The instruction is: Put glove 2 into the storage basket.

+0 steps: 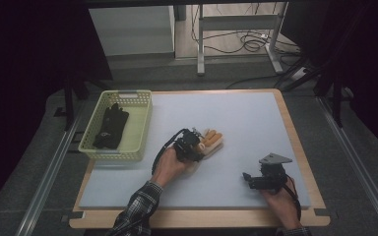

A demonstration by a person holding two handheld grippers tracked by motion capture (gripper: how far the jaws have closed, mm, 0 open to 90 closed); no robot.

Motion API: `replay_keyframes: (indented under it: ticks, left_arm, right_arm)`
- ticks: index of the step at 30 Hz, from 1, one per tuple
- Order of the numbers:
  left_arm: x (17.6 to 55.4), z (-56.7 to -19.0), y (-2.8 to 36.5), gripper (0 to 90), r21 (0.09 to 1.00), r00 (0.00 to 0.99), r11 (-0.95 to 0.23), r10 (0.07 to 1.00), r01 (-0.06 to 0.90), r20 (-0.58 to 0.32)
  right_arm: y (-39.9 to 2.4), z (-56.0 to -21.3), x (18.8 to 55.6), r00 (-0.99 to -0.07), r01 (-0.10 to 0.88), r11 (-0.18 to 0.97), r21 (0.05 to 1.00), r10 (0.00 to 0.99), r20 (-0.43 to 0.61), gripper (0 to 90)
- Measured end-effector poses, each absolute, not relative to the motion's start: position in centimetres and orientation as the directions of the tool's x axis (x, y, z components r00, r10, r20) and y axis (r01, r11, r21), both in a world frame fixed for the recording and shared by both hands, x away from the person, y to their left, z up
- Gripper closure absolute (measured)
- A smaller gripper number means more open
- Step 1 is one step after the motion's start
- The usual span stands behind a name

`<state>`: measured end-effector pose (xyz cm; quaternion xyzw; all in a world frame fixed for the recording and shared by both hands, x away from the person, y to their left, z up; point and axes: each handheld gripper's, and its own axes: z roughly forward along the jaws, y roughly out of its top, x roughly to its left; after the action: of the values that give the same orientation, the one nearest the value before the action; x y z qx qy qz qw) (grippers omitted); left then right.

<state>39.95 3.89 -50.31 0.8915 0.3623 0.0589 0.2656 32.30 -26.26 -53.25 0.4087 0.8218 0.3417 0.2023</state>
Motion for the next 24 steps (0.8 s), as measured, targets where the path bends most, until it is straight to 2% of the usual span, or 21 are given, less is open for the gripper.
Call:
replay_keyframes:
  ticks: [8,24]
  left_arm:
    - [40.1,-47.3,5.7,59.5,0.543,0.698,-0.556,0.712,0.629,-0.08]
    - [41.3,-42.2,12.7,58.5,0.569,0.579,-0.455,0.814,0.685,-0.047]
  right_arm:
    - [-26.3,-53.2,32.3,-0.584,0.534,0.432,0.727,0.81,-0.053,12.5]
    - [-26.2,-53.3,32.3,-0.583,0.534,0.43,0.728,0.811,-0.052,12.5]
